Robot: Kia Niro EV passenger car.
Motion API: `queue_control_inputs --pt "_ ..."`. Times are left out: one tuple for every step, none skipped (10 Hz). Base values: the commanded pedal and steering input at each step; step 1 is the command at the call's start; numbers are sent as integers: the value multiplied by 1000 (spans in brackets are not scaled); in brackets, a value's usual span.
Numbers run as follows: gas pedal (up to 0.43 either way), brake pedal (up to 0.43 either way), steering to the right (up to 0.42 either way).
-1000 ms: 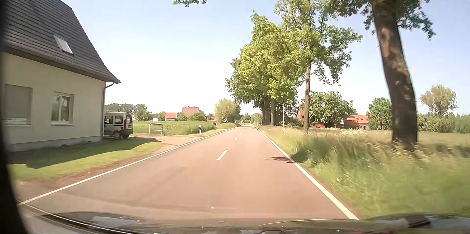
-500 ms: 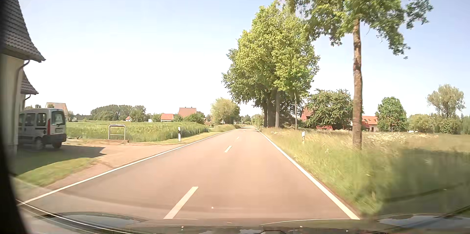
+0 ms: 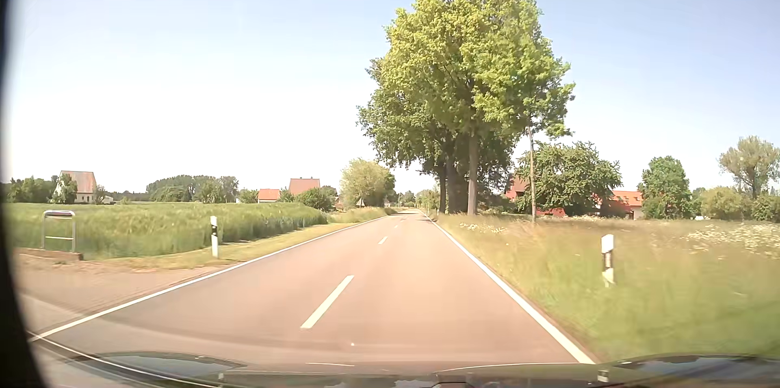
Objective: Follow the waypoints while adhering to traffic rules and regulations
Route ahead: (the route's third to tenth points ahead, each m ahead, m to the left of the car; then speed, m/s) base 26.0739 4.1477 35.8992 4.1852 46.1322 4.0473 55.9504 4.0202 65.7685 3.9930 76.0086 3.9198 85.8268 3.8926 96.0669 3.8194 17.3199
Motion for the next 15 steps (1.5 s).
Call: queue_control_inputs --pt "177 0 1" --pt "177 0 1" --pt "177 0 1" --pt "177 0 1" --pt "177 0 1" --pt "177 0 1" --pt "189 0 1" --pt "189 0 1" --pt "197 0 0" --pt "197 0 0" --pt "197 0 0" --pt "197 0 0" --pt "197 0 0" --pt "197 0 0" --pt "197 0 0"
